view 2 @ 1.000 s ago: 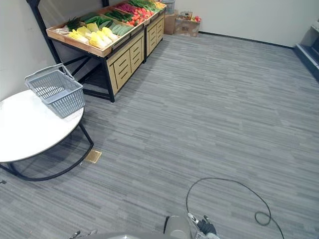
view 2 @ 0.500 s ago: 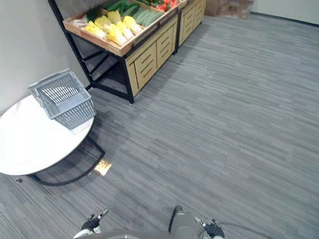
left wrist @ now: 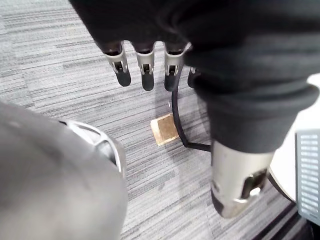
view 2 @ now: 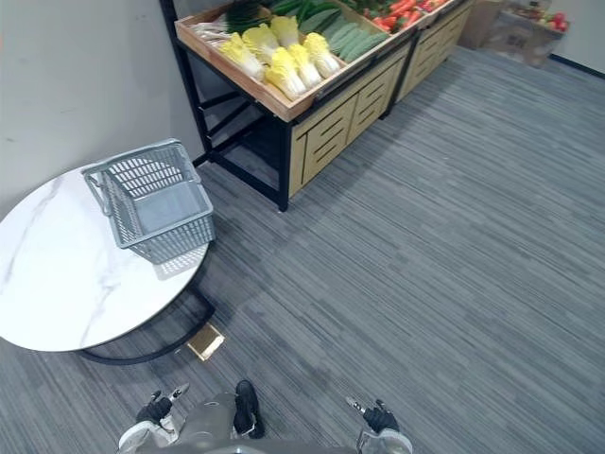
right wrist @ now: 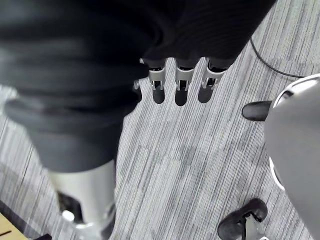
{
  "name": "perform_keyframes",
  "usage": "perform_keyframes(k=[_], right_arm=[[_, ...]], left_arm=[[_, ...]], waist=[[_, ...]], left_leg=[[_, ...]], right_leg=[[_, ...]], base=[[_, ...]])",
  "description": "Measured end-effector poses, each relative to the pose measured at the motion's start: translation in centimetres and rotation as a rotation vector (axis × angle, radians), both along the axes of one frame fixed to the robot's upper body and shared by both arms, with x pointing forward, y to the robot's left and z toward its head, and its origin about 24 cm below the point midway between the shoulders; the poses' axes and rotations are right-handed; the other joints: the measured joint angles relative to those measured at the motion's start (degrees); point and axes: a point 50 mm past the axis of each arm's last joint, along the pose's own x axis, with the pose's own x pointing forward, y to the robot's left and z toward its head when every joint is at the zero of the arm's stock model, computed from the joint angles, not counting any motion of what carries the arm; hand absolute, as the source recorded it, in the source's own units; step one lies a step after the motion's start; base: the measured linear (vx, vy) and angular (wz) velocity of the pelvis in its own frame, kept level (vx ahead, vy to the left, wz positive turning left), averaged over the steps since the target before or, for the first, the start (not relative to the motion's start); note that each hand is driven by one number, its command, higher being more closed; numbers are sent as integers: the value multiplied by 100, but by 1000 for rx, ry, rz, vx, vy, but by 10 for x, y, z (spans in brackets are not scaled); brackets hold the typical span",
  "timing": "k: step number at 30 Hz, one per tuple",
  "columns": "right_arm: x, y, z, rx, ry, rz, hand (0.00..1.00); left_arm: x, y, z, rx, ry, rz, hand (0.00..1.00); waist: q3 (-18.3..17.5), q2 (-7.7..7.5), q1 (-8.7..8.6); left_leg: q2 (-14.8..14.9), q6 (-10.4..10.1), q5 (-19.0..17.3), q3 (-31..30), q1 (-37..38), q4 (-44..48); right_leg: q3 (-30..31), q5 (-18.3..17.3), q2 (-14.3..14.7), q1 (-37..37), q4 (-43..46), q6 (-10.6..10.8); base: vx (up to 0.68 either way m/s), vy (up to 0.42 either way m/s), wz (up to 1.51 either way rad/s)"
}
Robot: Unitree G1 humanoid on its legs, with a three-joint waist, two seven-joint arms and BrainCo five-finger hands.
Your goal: Pick vegetable in the basket
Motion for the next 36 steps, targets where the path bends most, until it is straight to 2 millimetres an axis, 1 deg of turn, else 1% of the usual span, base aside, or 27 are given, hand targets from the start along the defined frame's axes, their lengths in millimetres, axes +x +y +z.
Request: perform_keyframes(k=[1, 3, 4, 5, 6, 7, 8, 9, 10, 11, 12, 13, 14, 15, 16, 17, 18, 19, 20, 21, 22, 23, 26, 30, 32, 34, 36], right_arm=[[0, 1, 0, 2, 4, 8, 0], [-3, -1, -1, -4, 12, 7, 0], [-7, -7, -1, -10, 20, -22, 0], [-9, -11, 0, -19, 19, -42, 0], [-10, -12, 0, -22, 22, -44, 0], [-16, -14, -1, -27, 36, -44, 0], [-22, -13, -3, -25, 54, -38, 0], [-30, -13, -4, -24, 80, -37, 0], [-35, -12, -5, -26, 86, -39, 0], [-36, -12, -5, -33, 90, -20, 0], [-37, -11, -5, -32, 94, -15, 0], [-37, -10, -5, -31, 96, -16, 0], [-37, -12, -5, -35, 94, -19, 0], [-37, -14, -4, -41, 92, -16, 0], [-37, -14, -4, -42, 94, -14, 0], [-38, -14, -5, -41, 97, -13, 0], [-41, -9, -6, -33, 111, 0, 0], [-41, -16, -5, -51, 115, 2, 0], [-41, -21, -4, -66, 116, 8, 0], [-40, -21, -4, -71, 116, 15, 0], [-41, -23, -4, -77, 118, 16, 0], [-41, -25, -3, -83, 121, 25, 0], [-36, -26, -2, -88, 111, 35, 0], [-40, -28, -3, -97, 129, 51, 0], [-46, -28, -4, -97, 146, 48, 0], [-46, -28, -4, -96, 147, 40, 0], [-39, -27, -3, -100, 132, 53, 0]], left_arm=[[-6, 3, -1, 13, 27, -19, 0], [-22, 7, -4, 18, 78, -18, 0], [-35, 3, -8, 9, 133, -45, 0], [-42, 7, -8, 25, 167, -81, 0], [-42, 7, -8, 25, 174, -94, 0], [-42, 13, -7, 48, 184, -124, 0], [-43, 17, -6, 65, 194, -143, 0], [-40, 16, -6, 67, 190, -150, 0], [-39, 16, -6, 70, 188, -150, 0], [-39, 16, -6, 72, 189, -147, 0], [-39, 15, -6, 72, 189, -144, 0], [-37, 14, -6, 73, 185, -140, 0], [-32, 11, -6, 70, 168, -131, 0], [-31, 9, -6, 65, 161, -120, 0], [-30, 8, -6, 59, 149, -84, 0], [-31, 9, -6, 57, 149, -66, 0], [-36, 14, -6, 59, 153, -23, 0], [-36, 6, -8, 33, 151, 15, 0], [-37, 0, -9, 15, 146, 34, 0], [-37, -1, -9, 10, 143, 47, 0], [-39, -3, -10, 4, 147, 60, 0], [-43, -6, -11, -7, 153, 79, 0], [-48, -6, -11, -14, 161, 112, 0], [-49, -4, -11, -6, 168, 91, 0], [-47, -4, -11, 2, 170, 48, 0], [-45, -2, -10, 14, 169, 16, 0], [-41, -2, -10, 23, 164, -4, 0]], waist=[[-20, 7, 5], [-87, 26, -4], [-182, 152, -23], [-164, 20, -55], [-137, -54, -66], [-110, -127, -128], [-104, -204, -193], [-98, -215, -210], [-96, -201, -231], [-93, -195, -300], [-84, -165, -333], [-80, -148, -332], [-52, -80, -333], [-30, -34, -319], [-33, -26, -294], [-38, -49, -275], [-63, -205, -221], [-13, -48, -136], [-16, 87, -119], [-4, 140, -140], [-7, 177, -200], [-24, 203, -173], [-43, 226, -152], [-85, 204, -194], [-120, 194, -204], [-132, 182, -204], [-142, 185, -201]], left_leg=[[-10, 5, -8, 49, 144, -70], [-94, -62, -54, 92, 434, -475], [-194, -144, -150, 64, 725, -959], [-370, -162, -137, 41, 1063, -1273], [-462, -161, -145, 0, 1208, -1354], [-585, -147, -205, -197, 1392, -1391], [-633, -136, -270, -395, 1519, -1370], [-625, -106, -324, -640, 1707, -1381], [-603, -124, -327, -736, 1810, -1397], [-594, -146, -332, -975, 1942, -1414], [-563, -179, -316, -1185, 2053, -1490], [-543, -203, -301, -1279, 2096, -1528], [-448, -286, -297, -1484, 2135, -1573], [-362, -366, -288, -1572, 2161, -1621], [-264, -484, -278, -1672, 2174, -1717], [-241, -586, -280, -1713, 2173, -1750], [-237, -805, -323, -1879, 2184, -1839], [10, -943, -318, -1900, 2260, -1903], [168, -1040, -245, -1718, 2220, -1890], [248, -1067, -160, -1598, 2220, -1893], [343, -1136, 104, -1599, 2264, -2007], [440, -1210, 352, -1614, 2347, -2179], [609, -1189, 663, -1617, 2365, -2292], [560, -1182, 775, -1622, 2166, -1936], [516, -1164, 809, -1629, 2042, -1796], [499, -1161, 852, -1632, 1952, -1827], [481, -1211, 939, -1620, 1817, -1914]], right_leg=[[129, 169, -13, 21, 98, 30], [336, 246, -84, -323, 848, 67], [421, 244, -189, -807, 1945, 70], [551, 451, -525, -1380, 3303, 164], [671, 699, -652, -1572, 3826, 183], [882, 977, -771, -1892, 4719, 249], [968, 787, -778, -2165, 5468, 235], [910, 347, -727, -2513, 6109, 209], [766, 41, -716, -2740, 6316, 165], [475, -382, -775, -2968, 6237, 67], [251, -646, -764, -3109, 5771, -8], [180, -714, -739, -3151, 5408, -64], [112, -752, -618, -3159, 4399, -129], [165, -732, -488, -3104, 3541, -106], [431, -563, -323, -3003, 2268, -42], [615, -382, -273, -2949, 1751, -52], [1021, 143, -256, -2847, 1106, -2], [882, 169, -33, -2806, 1213, -52], [697, -16, 63, -2799, 1259, -112], [535, -122, 78, -2761, 1339, -174], [308, -340, 90, -2659, 1495, -243], [111, -469, 146, -2526, 1524, -314], [-210, -581, 311, -2228, 1281, -401], [-441, -569, 287, -1879, 934, -382], [-565, -484, 262, -1709, 726, -290], [-672, -372, 266, -1642, 580, -349], [-706, -183, 305, -1653, 335, -439]], base=[[226, 65, -7], [238, 94, -20], [240, 113, -4], [168, 75, 10], [169, 30, 44], [206, 2, 73], [329, -11, 107], [349, -36, 106], [294, -45, 110], [347, -131, 111], [295, -163, 100], [286, -200, 102], [216, -233, 85], [256, -332, 94], [255, -351, 64], [333, -491, 69], [321, -516, 50], [311, -511, 55], [163, -299, 43], [152, -248, 83], [174, -299, 96], [172, -295, 88], [128, -241, 48], [73, -79, 37], [90, 0, 43], [83, 7, 34], [63, 2, 20]])
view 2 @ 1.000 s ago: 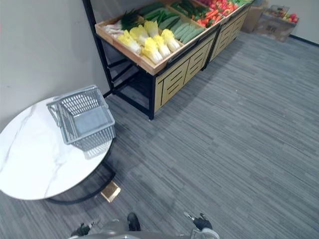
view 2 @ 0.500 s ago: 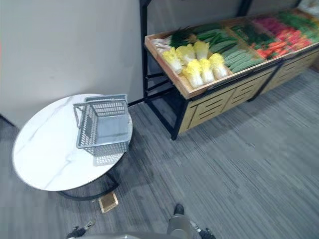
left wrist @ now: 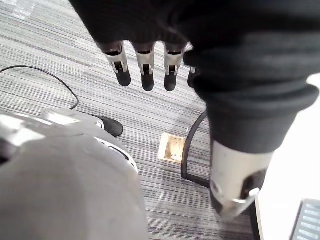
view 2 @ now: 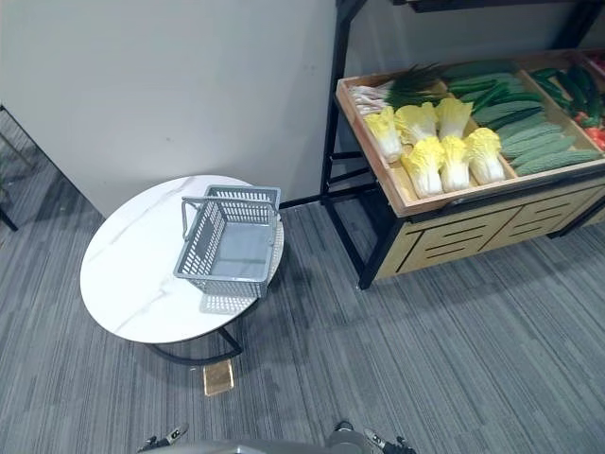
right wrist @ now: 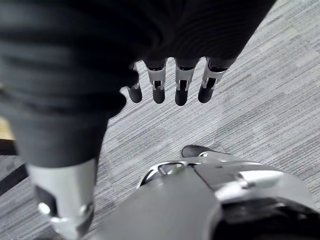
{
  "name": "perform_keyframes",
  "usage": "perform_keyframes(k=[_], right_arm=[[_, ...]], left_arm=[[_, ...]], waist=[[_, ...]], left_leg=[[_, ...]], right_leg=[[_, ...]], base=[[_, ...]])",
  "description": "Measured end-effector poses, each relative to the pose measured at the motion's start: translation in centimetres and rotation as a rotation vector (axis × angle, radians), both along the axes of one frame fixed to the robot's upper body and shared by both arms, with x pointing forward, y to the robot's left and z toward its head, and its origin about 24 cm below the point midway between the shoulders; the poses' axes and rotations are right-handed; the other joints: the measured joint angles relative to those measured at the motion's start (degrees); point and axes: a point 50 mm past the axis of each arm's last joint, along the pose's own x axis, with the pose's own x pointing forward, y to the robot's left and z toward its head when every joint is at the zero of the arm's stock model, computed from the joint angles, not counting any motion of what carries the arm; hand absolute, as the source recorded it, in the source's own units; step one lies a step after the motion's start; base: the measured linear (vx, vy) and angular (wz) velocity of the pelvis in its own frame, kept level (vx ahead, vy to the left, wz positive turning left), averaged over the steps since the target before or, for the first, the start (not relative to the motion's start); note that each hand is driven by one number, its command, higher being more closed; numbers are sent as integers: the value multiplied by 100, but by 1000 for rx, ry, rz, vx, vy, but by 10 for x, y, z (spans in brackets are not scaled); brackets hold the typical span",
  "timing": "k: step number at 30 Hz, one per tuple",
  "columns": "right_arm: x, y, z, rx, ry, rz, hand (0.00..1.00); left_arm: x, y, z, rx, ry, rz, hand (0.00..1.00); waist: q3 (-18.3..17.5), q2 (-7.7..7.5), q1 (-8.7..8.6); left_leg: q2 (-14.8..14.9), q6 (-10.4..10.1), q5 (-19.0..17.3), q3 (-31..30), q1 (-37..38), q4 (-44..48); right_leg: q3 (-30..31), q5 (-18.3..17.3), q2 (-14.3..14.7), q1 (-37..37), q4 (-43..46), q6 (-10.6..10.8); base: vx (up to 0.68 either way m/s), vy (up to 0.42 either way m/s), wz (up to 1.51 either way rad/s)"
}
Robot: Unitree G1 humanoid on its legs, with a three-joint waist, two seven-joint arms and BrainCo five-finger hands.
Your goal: Pick vegetable in the basket
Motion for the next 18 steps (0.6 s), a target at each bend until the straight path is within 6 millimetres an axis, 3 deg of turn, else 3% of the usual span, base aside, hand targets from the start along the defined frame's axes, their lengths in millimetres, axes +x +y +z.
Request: perform_keyframes(k=[4, 6, 8, 9, 11, 12, 13, 14, 15, 16, 17, 18], right_arm=[[20, 3, 3, -7, -47, 47, 0], [46, 5, 9, -20, -121, 103, 0], [94, 10, 30, -63, -290, 205, 0], [106, 11, 37, -79, -336, 234, 0], [159, 12, 77, -182, -540, 381, 0], [173, 13, 90, -223, -596, 424, 0], [193, 19, 110, -261, -681, 475, 0], [218, 30, 142, -345, -811, 580, 0], [226, 32, 155, -381, -862, 611, 0], [240, 35, 184, -453, -971, 654, 0], [253, 39, 211, -520, -1066, 694, 0], [259, 43, 224, -553, -1110, 716, 0]], left_arm=[[1, 9, 2, 39, 8, -22, 0], [3, 11, 3, 55, 13, -52, 0], [11, 16, 5, 82, 3, -99, 0], [13, 18, 6, 88, 0, -114, 0], [26, 21, 9, 119, -21, -179, 0], [29, 21, 10, 129, -29, -191, 0], [34, 28, 13, 157, -43, -199, 0], [36, 35, 16, 188, -48, -201, 0], [37, 36, 17, 195, -48, -199, 0], [38, 38, 18, 207, -52, -197, 0], [38, 38, 18, 206, -52, -196, 0], [38, 38, 18, 206, -52, -196, 0]], waist=[[55, -114, 1], [100, -170, 17], [247, -250, -13], [271, -267, -13], [414, -307, 11], [458, -314, 15], [596, -497, 61], [703, -685, 116], [699, -753, 149], [732, -818, 185], [758, -843, 191], [788, -824, 190]], left_leg=[[-42, 1, 21, 36, -73, -9], [-58, -20, 4, 169, -72, -73], [-96, -128, -140, 189, -196, -63], [-100, -112, -216, 190, -257, -43], [-103, -66, -651, 344, -518, -10], [-104, -42, -799, 378, -562, -11], [-217, -9, -820, 479, -606, 23], [-339, 85, -859, 613, -782, 141], [-393, 120, -876, 648, -873, 180], [-481, 185, -910, 664, -1004, 294], [-537, 234, -922, 652, -1095, 356], [-558, 237, -923, 646, -1121, 367]], right_leg=[[123, 231, 34, -18, -268, -79], [370, 376, 39, -165, -325, -84], [549, 526, -27, -433, -313, -57], [603, 575, -27, -522, -308, -45], [808, 784, -9, -934, -316, 49], [857, 850, 10, -1031, -336, 85], [994, 997, -55, -1124, -411, 116], [1164, 1207, -184, -1236, -640, 207], [1217, 1269, -233, -1294, -712, 252], [1280, 1330, -327, -1361, -779, 332], [1284, 1365, -396, -1402, -788, 372], [1283, 1374, -417, -1420, -787, 387]], base=[[32, 9, -9], [-26, 52, -39], [-95, 93, -38], [-181, 115, -37], [-221, 146, -36], [-153, 120, -38], [-212, 133, -42], [-200, 121, -40], [-214, 129, -26], [-106, 89, -1], [-85, 84, 6], [-53, 70, 10]])
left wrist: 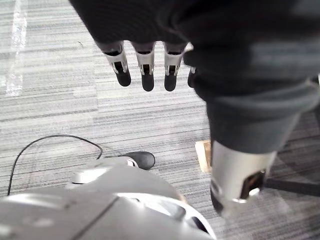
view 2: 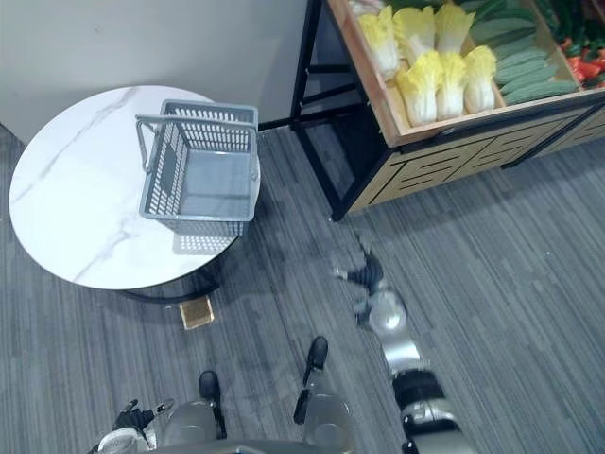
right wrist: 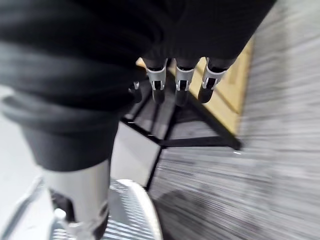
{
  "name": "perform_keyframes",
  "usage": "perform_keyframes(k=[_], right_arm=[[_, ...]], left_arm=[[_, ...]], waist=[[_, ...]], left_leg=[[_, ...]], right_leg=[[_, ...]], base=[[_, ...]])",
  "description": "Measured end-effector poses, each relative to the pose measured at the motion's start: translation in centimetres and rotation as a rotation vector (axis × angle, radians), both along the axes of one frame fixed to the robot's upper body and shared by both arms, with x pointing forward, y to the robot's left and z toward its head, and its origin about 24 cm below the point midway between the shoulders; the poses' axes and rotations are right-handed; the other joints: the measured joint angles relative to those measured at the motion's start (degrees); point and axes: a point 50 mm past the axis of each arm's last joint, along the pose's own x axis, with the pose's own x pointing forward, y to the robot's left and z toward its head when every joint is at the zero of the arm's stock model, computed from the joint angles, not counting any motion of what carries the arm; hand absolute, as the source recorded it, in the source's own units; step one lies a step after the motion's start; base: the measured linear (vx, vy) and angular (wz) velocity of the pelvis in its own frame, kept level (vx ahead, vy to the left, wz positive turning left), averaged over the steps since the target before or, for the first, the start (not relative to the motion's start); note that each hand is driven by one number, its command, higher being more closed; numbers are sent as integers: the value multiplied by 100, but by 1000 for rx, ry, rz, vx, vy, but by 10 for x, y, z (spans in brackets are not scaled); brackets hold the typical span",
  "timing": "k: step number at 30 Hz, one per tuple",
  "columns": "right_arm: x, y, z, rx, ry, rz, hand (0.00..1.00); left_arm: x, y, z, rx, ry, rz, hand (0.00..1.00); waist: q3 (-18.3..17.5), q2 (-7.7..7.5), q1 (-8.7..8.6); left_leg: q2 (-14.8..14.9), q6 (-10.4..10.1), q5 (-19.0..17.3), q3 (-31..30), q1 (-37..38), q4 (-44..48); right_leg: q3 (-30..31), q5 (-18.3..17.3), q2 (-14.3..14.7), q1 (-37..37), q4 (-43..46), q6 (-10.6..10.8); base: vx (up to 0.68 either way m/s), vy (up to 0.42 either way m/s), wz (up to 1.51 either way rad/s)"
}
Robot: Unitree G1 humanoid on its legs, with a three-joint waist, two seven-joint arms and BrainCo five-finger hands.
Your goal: Pick vegetable in the basket
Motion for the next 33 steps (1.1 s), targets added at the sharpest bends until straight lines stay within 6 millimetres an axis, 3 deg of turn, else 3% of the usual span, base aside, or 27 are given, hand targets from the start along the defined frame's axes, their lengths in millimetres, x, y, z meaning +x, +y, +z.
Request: perform_keyframes(k=[3, 6, 8, 10, 11, 14, 17, 20, 28, 33], right_arm=[[28, 25, 64, -117, -219, 102, 0], [43, 36, 109, -184, -345, 141, 0], [56, 42, 155, -241, -457, 149, 0], [63, 46, 180, -275, -506, 151, 0], [72, 49, 204, -302, -535, 138, 0], [84, 53, 236, -325, -550, 102, 0], [89, 50, 255, -321, -559, 43, 0], [92, 54, 270, -311, -565, 24, 0], [98, 44, 286, -297, -530, -58, 0], [99, 29, 297, -273, -517, -126, 0]], left_arm=[[0, -5, -1, -11, -8, 19, 0], [6, -5, 2, 0, -39, 19, 0], [12, -3, 4, 4, -65, 37, 0], [16, -4, 5, 0, -81, 51, 0], [21, -4, 6, -1, -97, 55, 0], [29, -5, 9, -5, -124, 69, 0], [40, -5, 12, -7, -160, 88, 0], [47, -4, 16, -9, -206, 106, 0], [64, -6, 23, 2, -246, 56, 0], [74, -10, 26, 7, -263, 24, 0]], waist=[[179, 92, 60], [322, 97, 77], [481, 84, 184], [562, 81, 257], [667, 90, 347], [873, 103, 483], [1080, 102, 638], [1267, 87, 654], [1365, 122, 674], [1439, 242, 664]], left_leg=[[4, 8, 34, -49, -171, 57], [29, -24, 108, -167, -273, 61], [114, -49, 126, -248, -337, 80], [128, -56, 132, -294, -381, 85], [125, -55, 133, -351, -437, 112], [121, -52, 135, -527, -576, 178], [124, -50, 137, -690, -724, 255], [116, -38, 152, -836, -843, 271], [100, -29, 164, -977, -1144, 294], [100, -28, 164, -1078, -1208, 294]], right_leg=[[-3, 64, 3, -157, 42, -23], [-54, 116, 66, -194, 30, -51], [-84, 240, 158, -194, -12, -33], [-125, 293, 174, -186, -67, -18], [-172, 307, 170, -173, -104, -34], [-313, 334, 160, -167, -129, -67], [-433, 336, 154, -174, -130, -69], [-516, 336, 143, -187, -129, -69], [-621, 337, 130, -383, -131, -69], [-659, 338, 131, -387, -136, -68]], base=[[-8, 25, 3], [51, 1, 15], [43, -3, 12], [36, 6, 10], [32, 16, 16], [20, 27, 23], [27, 31, 28], [33, 33, 23], [58, 30, 10], [53, 15, 8]])
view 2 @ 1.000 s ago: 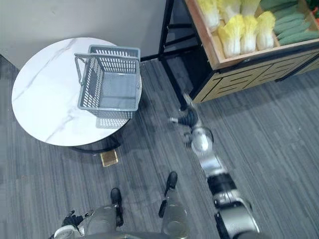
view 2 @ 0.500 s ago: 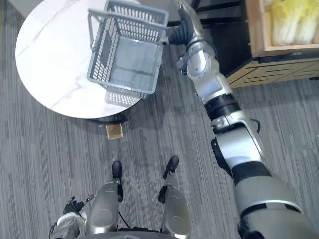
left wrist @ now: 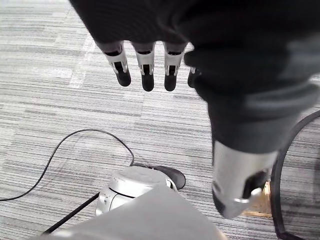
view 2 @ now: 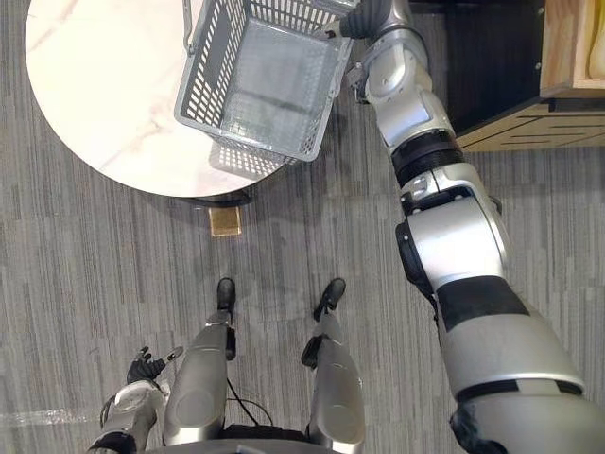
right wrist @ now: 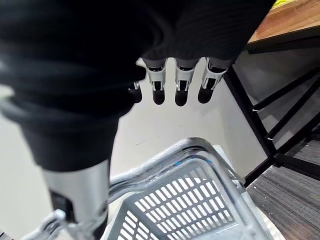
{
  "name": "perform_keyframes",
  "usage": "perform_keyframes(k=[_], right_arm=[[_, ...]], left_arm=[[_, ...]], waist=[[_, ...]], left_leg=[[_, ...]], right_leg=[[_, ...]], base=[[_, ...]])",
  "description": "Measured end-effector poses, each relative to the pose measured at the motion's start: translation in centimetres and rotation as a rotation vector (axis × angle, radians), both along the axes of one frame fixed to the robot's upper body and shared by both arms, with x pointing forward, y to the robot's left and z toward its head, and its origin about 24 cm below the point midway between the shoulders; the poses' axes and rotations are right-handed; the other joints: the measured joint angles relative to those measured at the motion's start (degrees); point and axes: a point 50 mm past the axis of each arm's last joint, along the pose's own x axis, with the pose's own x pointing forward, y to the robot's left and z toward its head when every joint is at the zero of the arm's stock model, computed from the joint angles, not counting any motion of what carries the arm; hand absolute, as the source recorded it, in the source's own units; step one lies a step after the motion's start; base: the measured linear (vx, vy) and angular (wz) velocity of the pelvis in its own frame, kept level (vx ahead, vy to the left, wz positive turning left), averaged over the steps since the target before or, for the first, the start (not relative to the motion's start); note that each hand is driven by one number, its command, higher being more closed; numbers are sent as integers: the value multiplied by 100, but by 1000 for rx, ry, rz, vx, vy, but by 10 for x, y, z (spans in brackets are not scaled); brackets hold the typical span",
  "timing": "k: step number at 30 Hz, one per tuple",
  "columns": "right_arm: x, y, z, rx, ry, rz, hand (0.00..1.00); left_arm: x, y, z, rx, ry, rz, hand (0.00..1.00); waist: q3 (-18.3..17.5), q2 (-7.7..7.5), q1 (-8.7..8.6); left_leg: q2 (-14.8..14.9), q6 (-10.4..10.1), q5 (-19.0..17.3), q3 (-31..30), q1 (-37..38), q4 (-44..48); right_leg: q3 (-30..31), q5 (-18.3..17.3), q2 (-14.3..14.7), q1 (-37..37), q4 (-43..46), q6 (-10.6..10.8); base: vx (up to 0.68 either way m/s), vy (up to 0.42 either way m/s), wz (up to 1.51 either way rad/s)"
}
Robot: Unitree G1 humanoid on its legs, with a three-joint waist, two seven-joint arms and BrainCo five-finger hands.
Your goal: Pick vegetable in the basket
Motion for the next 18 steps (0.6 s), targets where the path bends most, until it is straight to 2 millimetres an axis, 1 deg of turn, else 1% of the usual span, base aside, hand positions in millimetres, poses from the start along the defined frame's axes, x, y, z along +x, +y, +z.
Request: perform_keyframes(k=[1, 6, 10, 15, 18], right_arm=[[-1, -5, 4, 2, -10, -16, 0], [-1, -11, 6, 9, -5, -44, 0], [-1, -23, 9, 15, 3, -83, 0], [-2, -28, 12, 16, -5, -96, 0], [-3, -27, 14, 12, -9, -96, 0]], left_arm=[[3, -1, 1, 5, -5, -2, 0], [4, -1, 1, 15, -4, -12, 0], [4, -5, 0, 13, 3, -34, 0], [6, -7, 1, 16, 2, -50, 0], [7, -7, 1, 16, -1, -51, 0]], waist=[[21, 34, -6], [27, 45, -5], [74, 124, 23], [95, 160, 33], [98, 168, 33]], left_leg=[[4, 0, 0, -49, -36, 0], [-1, 3, 2, -111, -114, 2], [-5, 11, 9, -204, -240, 22], [-6, 12, 9, -215, -265, 22], [-10, 14, 12, -233, -379, 45]], right_leg=[[-26, 0, 6, -4, -1, 0], [-96, 0, 1, -38, -4, 0], [-124, 1, 0, -94, -5, 1], [-146, 5, -3, -107, -7, 8], [-175, 6, -6, -194, -10, 9]], base=[[45, 12, 15], [46, 13, 7], [30, 8, 10], [43, 8, 1], [32, 7, 4]])
